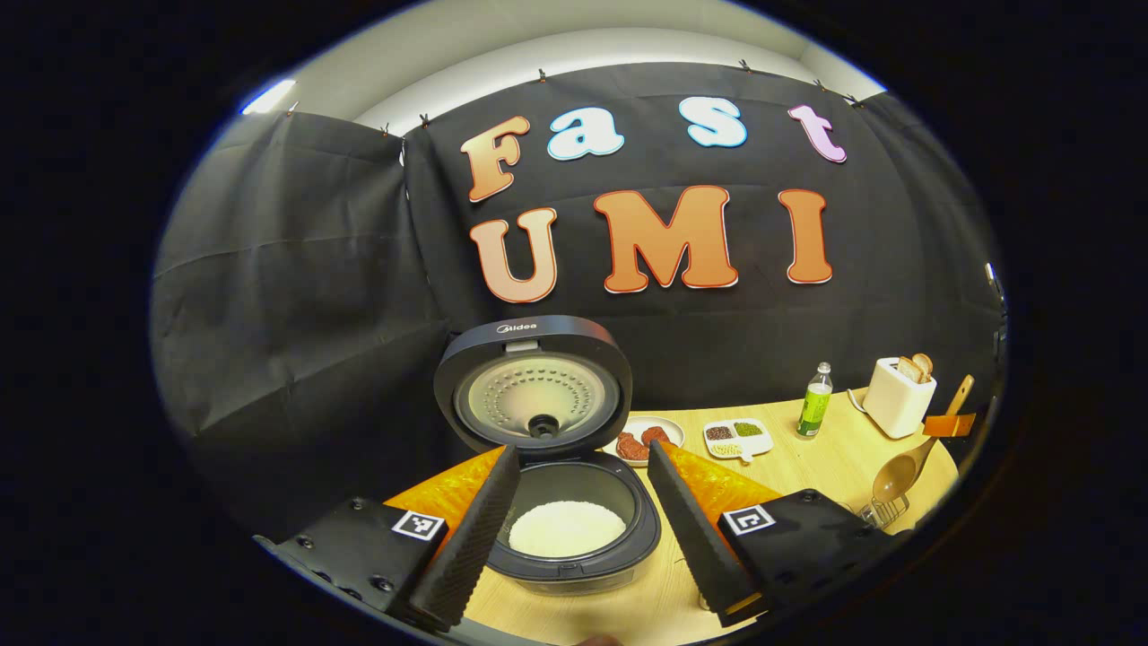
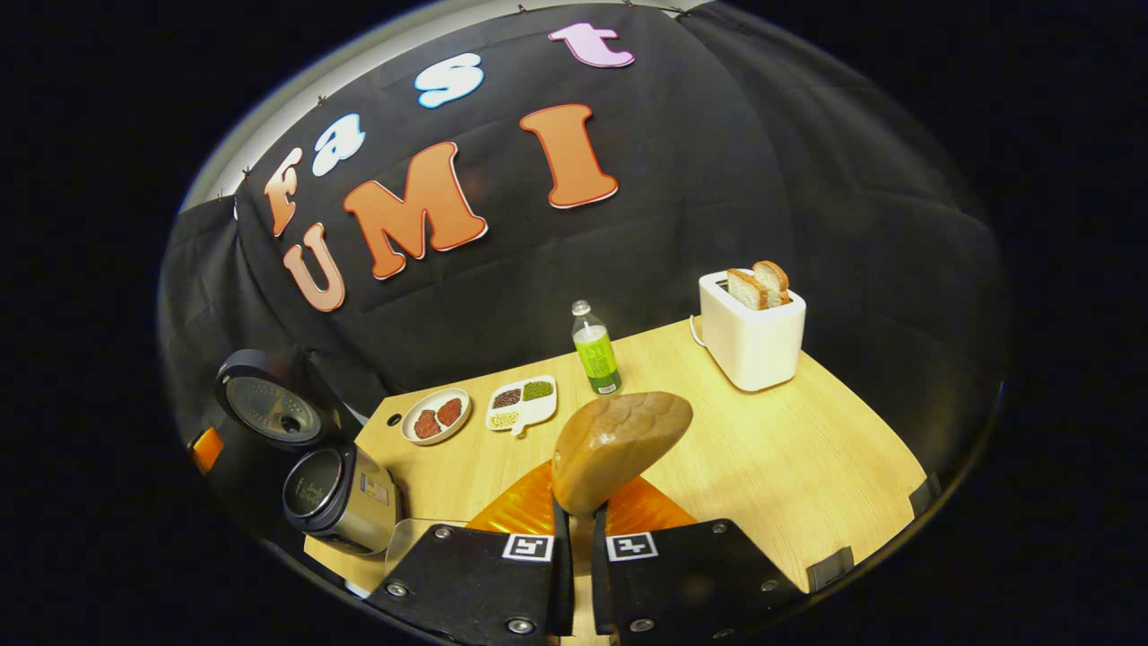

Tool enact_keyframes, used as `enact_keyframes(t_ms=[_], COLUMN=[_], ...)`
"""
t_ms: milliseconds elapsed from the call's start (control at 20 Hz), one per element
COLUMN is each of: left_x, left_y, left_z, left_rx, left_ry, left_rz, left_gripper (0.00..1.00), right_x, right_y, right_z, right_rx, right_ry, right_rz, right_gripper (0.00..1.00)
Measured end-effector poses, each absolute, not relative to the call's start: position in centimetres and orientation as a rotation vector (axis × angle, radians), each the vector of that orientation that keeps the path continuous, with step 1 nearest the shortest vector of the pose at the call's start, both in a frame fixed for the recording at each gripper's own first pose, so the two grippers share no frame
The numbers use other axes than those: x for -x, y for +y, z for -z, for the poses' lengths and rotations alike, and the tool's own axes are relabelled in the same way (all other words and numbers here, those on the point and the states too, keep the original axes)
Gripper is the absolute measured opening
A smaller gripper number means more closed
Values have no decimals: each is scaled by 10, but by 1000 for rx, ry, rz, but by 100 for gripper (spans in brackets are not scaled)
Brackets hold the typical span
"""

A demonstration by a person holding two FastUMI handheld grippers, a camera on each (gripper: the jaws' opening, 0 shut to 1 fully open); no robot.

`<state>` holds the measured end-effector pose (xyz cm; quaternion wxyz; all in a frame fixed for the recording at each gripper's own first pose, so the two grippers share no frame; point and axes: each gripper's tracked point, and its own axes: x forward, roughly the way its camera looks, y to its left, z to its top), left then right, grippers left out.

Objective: Close the left gripper, press the button to open the rice cooker; take a wooden spoon from the chopstick holder with the right hand, scoop a spoonful of rice and pour it into the rice cooker, then put the wooden spoon back into the chopstick holder.

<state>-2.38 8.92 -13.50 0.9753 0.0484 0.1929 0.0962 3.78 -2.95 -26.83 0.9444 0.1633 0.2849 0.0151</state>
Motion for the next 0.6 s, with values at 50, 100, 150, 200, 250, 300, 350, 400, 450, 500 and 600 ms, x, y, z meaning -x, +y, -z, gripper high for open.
enact_keyframes(t_ms=[50, 100, 150, 200, 250, 300, 350, 400, 450, 500, 600], left_x=[24, 24, 26, 27, 26, 26, 25, 25, 23, 20, 12], left_y=[86, 84, 84, 85, 86, 87, 89, 91, 93, 95, 100], left_z=[134, 133, 131, 127, 126, 123, 121, 117, 116, 112, 105], left_rx=[-94, -88, -86, -86, -89, -93, -98, -102, -102, -97, -84], left_ry=[390, 393, 393, 392, 390, 388, 388, 388, 390, 389, 382], left_rz=[-197, -201, -209, -217, -225, -232, -235, -240, -241, -245, -251], left_gripper=[89, 89, 89, 90, 90, 90, 90, 90, 90, 90, 89], right_x=[-36, -33, -30, -26, -24, -20, -18, -16, -15, -13, -10], right_y=[-34, -38, -41, -44, -45, -46, -48, -47, -48, -47, -47], right_z=[274, 281, 288, 294, 301, 308, 314, 320, 327, 334, 347], right_rx=[-333, -331, -329, -328, -326, -326, -330, -333, -338, -340, -340], right_ry=[587, 597, 610, 621, 632, 644, 653, 667, 677, 691, 715], right_rz=[-24, -21, -16, -14, -13, -13, -10, -11, -9, -7, -2], right_gripper=[7, 7, 8, 8, 8, 8, 7, 7, 7, 8, 8])
